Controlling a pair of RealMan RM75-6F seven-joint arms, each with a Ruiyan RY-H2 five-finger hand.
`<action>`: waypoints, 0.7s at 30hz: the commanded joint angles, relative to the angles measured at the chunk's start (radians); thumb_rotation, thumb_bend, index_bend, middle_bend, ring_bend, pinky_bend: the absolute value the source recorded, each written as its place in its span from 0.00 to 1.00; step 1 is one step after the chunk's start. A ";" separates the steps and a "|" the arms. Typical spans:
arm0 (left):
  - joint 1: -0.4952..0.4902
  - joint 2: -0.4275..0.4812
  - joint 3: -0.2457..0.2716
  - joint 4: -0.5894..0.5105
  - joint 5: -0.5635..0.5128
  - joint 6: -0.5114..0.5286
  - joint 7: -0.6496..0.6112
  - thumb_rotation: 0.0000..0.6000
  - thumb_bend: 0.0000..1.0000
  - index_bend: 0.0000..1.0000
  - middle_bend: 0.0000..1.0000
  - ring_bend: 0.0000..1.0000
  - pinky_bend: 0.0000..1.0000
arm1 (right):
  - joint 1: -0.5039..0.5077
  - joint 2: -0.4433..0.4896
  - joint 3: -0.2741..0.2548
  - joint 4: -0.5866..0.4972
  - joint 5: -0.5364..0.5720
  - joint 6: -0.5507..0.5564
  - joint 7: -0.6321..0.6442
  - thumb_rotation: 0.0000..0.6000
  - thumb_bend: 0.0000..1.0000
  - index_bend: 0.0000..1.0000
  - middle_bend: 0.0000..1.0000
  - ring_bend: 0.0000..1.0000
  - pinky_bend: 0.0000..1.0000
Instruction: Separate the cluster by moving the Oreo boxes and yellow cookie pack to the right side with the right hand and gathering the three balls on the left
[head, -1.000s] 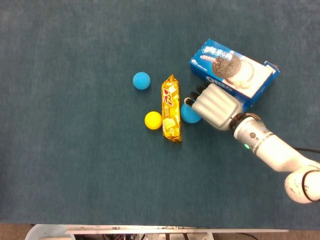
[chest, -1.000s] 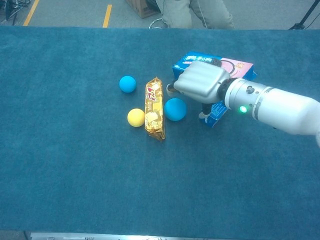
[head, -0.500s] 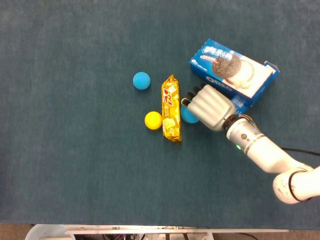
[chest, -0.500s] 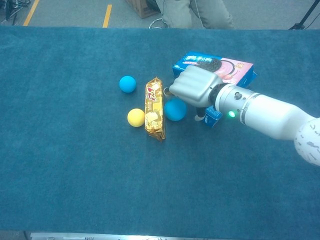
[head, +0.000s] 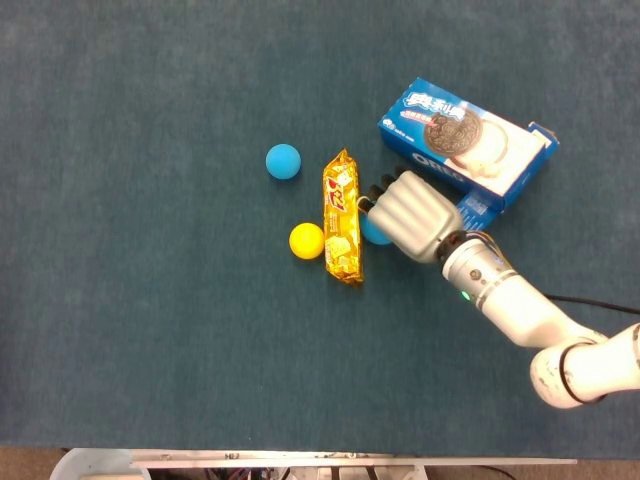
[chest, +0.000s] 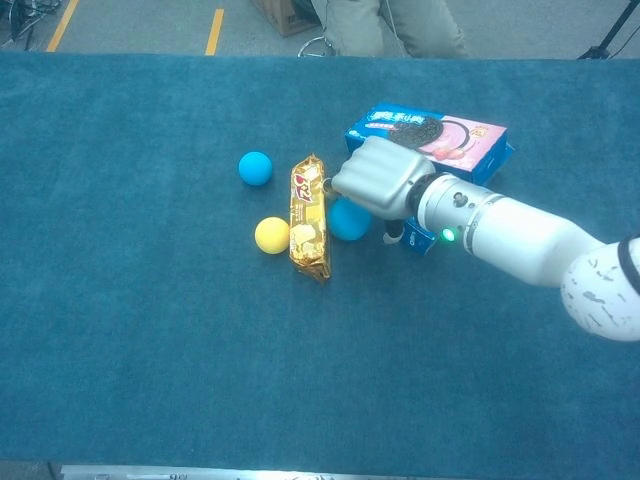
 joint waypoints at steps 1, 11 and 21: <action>0.001 0.002 0.002 0.000 0.005 0.002 -0.005 1.00 0.33 0.18 0.16 0.11 0.07 | -0.003 -0.015 -0.002 0.010 -0.018 0.018 0.004 1.00 0.01 0.33 0.38 0.35 0.37; 0.005 0.011 0.010 -0.004 0.021 0.010 -0.019 1.00 0.33 0.18 0.17 0.11 0.07 | -0.017 -0.049 -0.015 0.042 -0.070 0.054 -0.002 1.00 0.09 0.38 0.42 0.41 0.43; 0.007 0.012 0.014 0.000 0.033 0.017 -0.033 1.00 0.33 0.18 0.17 0.11 0.07 | -0.021 -0.057 -0.023 0.057 -0.084 0.051 -0.017 1.00 0.09 0.38 0.42 0.41 0.43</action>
